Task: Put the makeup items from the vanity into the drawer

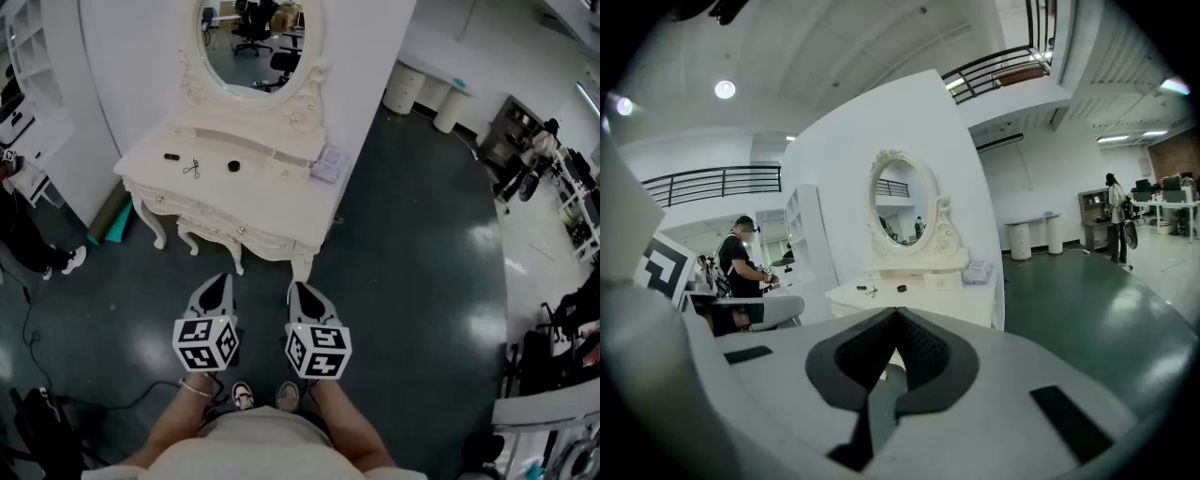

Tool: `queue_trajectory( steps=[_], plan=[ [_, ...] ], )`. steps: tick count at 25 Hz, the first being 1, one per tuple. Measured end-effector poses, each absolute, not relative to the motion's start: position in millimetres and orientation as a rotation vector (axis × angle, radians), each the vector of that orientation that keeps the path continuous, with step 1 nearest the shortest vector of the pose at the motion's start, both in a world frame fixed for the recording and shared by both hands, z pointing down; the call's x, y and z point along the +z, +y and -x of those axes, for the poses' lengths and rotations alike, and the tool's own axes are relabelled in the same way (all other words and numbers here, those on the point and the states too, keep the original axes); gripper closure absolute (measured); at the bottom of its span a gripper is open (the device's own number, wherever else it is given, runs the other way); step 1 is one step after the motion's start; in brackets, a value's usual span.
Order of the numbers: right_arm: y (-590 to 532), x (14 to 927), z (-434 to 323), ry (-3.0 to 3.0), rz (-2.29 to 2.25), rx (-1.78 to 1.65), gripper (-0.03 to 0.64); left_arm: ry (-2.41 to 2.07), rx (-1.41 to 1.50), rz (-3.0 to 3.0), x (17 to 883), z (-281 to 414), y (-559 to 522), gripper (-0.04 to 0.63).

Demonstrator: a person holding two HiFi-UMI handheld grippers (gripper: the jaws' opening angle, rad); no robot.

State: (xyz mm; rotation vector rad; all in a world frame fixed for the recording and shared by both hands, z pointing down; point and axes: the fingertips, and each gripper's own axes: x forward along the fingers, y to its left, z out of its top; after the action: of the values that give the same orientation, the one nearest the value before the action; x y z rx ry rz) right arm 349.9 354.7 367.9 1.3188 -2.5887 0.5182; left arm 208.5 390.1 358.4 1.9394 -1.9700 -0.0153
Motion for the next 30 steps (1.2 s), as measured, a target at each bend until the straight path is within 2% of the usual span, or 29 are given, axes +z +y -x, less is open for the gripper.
queue_trajectory(
  steps=[14,30],
  plan=[
    [351.3,370.1,-335.9,-2.581,-1.322,0.521,0.598,-1.971,-0.021,-1.923,364.9,-190.5,390.2,0.593],
    [349.4,377.9,-237.4,-2.594,-1.262,0.54,0.598,-2.0,-0.04,-1.855,378.9,-82.1,395.0,0.592]
  ],
)
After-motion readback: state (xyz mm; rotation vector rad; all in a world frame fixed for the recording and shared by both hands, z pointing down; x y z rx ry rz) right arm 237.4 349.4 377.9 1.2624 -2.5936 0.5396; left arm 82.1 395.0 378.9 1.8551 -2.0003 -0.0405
